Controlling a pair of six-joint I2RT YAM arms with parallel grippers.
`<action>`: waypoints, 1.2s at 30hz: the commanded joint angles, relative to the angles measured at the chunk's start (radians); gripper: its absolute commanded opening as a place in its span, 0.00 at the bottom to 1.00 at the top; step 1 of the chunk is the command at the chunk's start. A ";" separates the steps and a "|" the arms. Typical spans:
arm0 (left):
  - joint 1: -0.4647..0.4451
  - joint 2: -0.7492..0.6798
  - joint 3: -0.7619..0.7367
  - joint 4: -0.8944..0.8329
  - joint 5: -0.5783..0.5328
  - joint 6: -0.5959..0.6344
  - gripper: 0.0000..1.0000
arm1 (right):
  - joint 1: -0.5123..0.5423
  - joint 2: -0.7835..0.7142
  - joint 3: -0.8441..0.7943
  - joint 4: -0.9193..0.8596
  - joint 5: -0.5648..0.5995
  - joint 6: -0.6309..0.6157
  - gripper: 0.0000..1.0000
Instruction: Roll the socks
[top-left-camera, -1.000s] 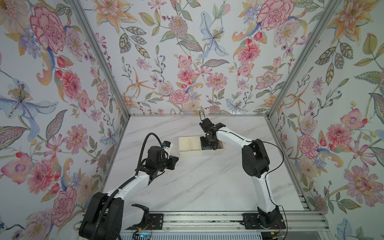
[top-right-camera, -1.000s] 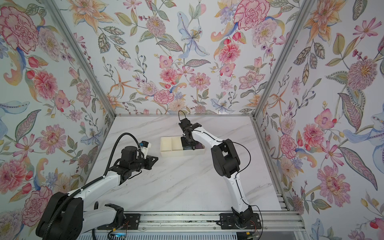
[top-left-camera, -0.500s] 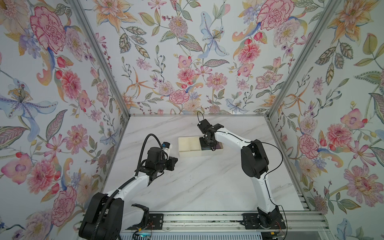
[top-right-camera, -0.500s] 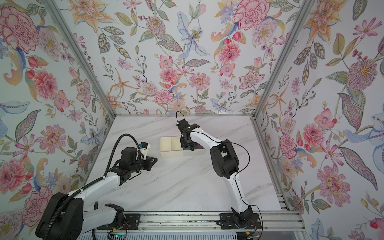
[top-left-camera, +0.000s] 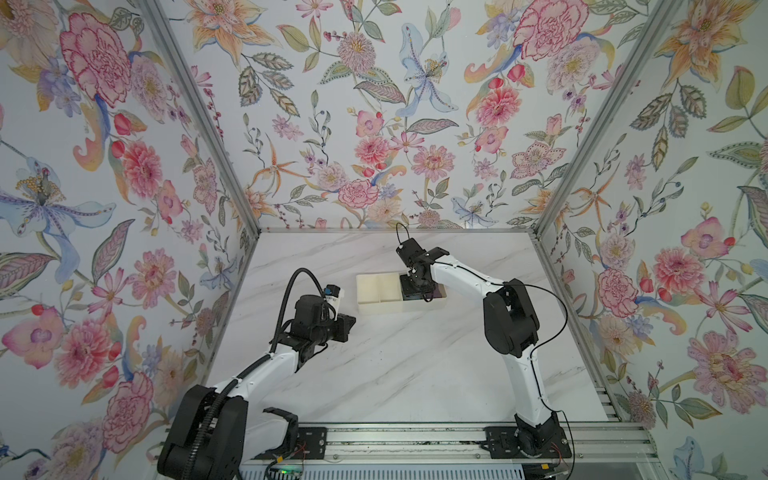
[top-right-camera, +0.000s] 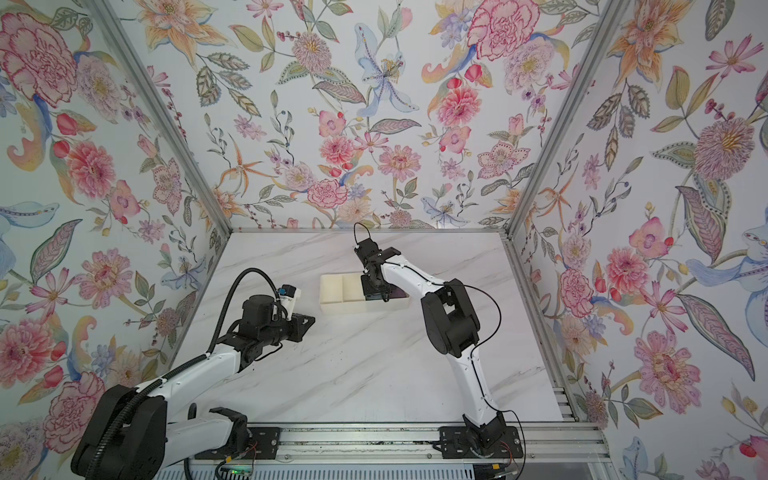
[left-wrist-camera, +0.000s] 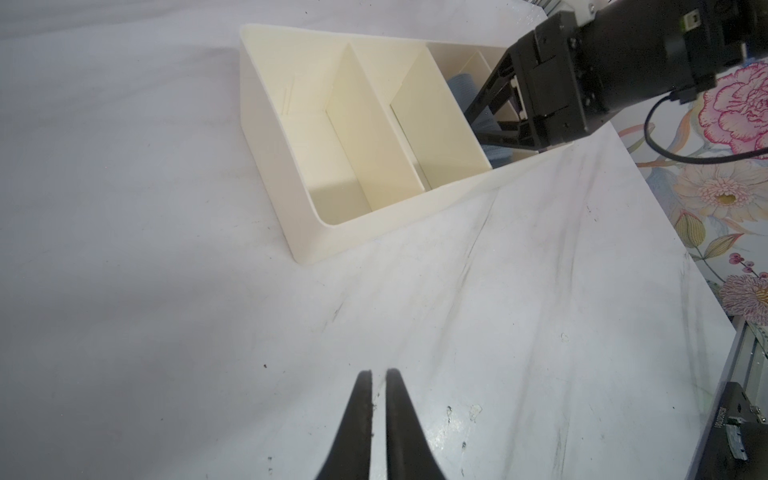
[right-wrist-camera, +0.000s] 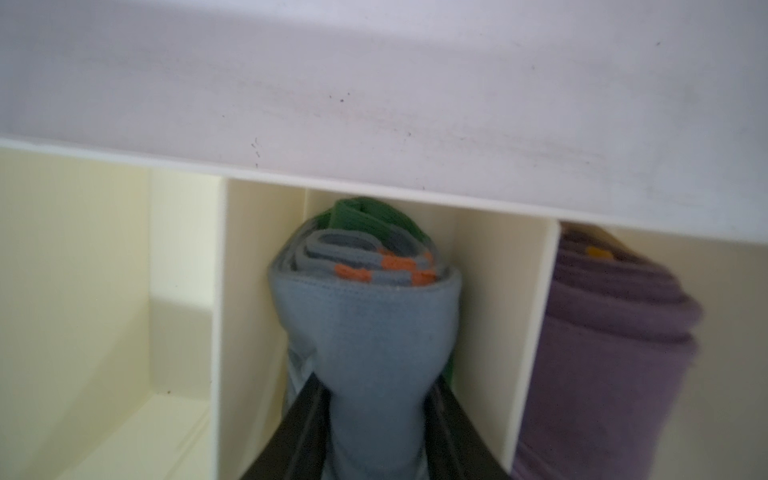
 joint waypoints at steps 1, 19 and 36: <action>0.012 -0.021 -0.007 -0.022 -0.028 0.021 0.13 | -0.001 -0.069 -0.030 -0.004 0.017 0.011 0.39; 0.020 -0.105 -0.042 -0.007 -0.127 0.027 0.15 | -0.029 -0.569 -0.507 0.421 0.065 -0.026 0.46; 0.040 -0.201 -0.099 0.055 -0.268 0.017 0.23 | -0.496 -1.256 -1.509 1.308 0.232 -0.180 0.57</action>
